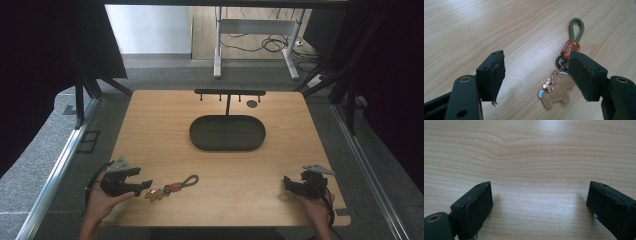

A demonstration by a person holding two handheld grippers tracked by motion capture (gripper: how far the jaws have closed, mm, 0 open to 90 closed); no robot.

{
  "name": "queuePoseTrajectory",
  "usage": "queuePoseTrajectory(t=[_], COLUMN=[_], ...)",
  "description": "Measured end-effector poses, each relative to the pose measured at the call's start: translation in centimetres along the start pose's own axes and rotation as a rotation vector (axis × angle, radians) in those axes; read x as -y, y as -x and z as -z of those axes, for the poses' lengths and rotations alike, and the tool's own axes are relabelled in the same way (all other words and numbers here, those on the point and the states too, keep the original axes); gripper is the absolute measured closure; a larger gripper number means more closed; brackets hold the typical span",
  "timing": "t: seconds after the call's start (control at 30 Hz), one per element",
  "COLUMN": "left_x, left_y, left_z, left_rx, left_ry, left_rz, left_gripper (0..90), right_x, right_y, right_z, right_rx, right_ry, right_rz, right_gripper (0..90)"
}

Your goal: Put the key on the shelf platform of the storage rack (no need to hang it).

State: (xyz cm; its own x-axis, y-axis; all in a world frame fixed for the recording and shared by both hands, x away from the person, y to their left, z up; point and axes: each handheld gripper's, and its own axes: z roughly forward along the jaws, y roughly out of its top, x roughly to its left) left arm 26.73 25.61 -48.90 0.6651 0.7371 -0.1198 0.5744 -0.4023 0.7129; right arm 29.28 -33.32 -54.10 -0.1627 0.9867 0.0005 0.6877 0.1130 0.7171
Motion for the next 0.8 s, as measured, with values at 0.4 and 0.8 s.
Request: queuePoseTrajectory(t=[0.4, 0.8], left_x=[-0.27, -0.4], left_y=[0.59, 0.38], left_z=[-0.62, -0.12], left_rx=[0.021, 0.005], left_ry=[-0.015, 0.007], left_rz=[-0.04, -0.013], left_gripper=[29.9, 30.0], right_x=[0.17, 0.41], right_y=[0.11, 0.07], right_z=[0.25, 0.53], right_rx=[-0.01, -0.009], right_ry=[0.013, 0.016], right_rz=[0.016, 0.015], right_gripper=[13.7, 15.4])
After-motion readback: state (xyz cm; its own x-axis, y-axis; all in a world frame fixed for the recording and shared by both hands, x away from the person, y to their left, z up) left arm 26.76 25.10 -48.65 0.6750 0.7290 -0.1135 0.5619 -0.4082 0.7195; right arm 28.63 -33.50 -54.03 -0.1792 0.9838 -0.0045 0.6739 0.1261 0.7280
